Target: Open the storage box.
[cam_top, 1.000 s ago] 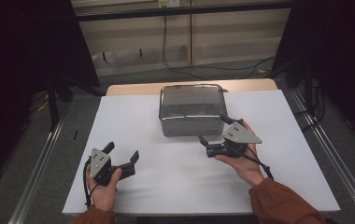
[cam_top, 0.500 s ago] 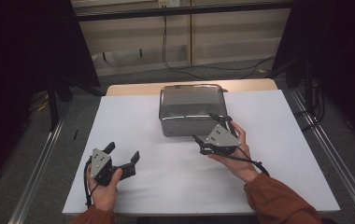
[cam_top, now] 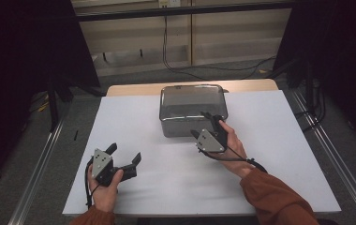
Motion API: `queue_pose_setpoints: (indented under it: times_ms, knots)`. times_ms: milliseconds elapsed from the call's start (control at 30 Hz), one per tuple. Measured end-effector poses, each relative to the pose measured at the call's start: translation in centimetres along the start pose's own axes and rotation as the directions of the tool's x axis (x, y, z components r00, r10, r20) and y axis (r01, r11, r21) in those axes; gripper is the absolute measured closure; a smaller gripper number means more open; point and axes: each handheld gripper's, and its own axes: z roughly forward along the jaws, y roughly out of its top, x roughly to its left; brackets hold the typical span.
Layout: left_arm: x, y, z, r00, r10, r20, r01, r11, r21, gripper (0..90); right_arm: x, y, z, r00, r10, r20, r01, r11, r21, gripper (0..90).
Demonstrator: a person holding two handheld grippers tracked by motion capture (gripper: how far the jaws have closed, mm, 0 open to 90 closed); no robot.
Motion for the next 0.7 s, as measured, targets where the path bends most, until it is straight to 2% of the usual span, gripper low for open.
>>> queue_pose_setpoints:
  times_ms: [100,167,200,267,400,533,567,633,700]
  knots:
    - [0.0,0.0,0.0,1.0,0.0,0.001,0.0,1.0,-0.003,3.2,0.3,-0.1,0.4,0.9985,-0.055,0.006,0.055,0.998,0.024,35.2]
    - [0.1,0.0,0.0,1.0,-0.003,-0.002,0.003,1.0,0.001,3.2,0.3,-0.1,0.5,0.9939,-0.109,0.016,0.108,0.994,0.033,41.6]
    - [0.1,0.0,0.0,1.0,-0.003,-0.002,0.003,1.0,0.001,3.2,0.3,-0.1,0.5,0.9939,-0.109,0.016,0.108,0.994,0.033,41.6]
    - [0.1,0.0,0.0,1.0,0.003,-0.002,-0.003,1.0,0.006,3.2,0.4,0.1,0.5,0.9818,-0.187,0.032,0.186,0.982,0.045,45.3]
    - [0.0,0.0,0.0,1.0,0.0,0.006,0.0,1.0,0.007,3.2,0.7,0.4,0.8,0.9643,-0.264,0.025,0.261,0.963,0.066,52.4]
    - [0.1,0.0,0.1,1.0,-0.002,0.007,0.002,0.9999,0.013,3.2,1.2,0.3,1.1,0.9501,-0.311,0.02,0.309,0.948,0.082,58.6]
    - [0.1,0.0,0.1,1.0,-0.002,0.006,0.002,0.9999,0.012,3.2,1.3,0.3,1.2,0.945,-0.326,0.023,0.323,0.942,0.09,62.8]
    - [0.1,0.0,0.1,1.0,-0.001,0.007,0.001,0.9999,0.013,3.2,1.2,0.3,1.2,0.9419,-0.335,0.021,0.332,0.939,0.092,65.5]
    - [0.1,0.0,0.1,0.9999,0.007,-0.009,-0.006,0.9999,0.011,3.2,1.3,0.2,1.3,0.9439,-0.329,0.024,0.326,0.94,0.101,68.1]
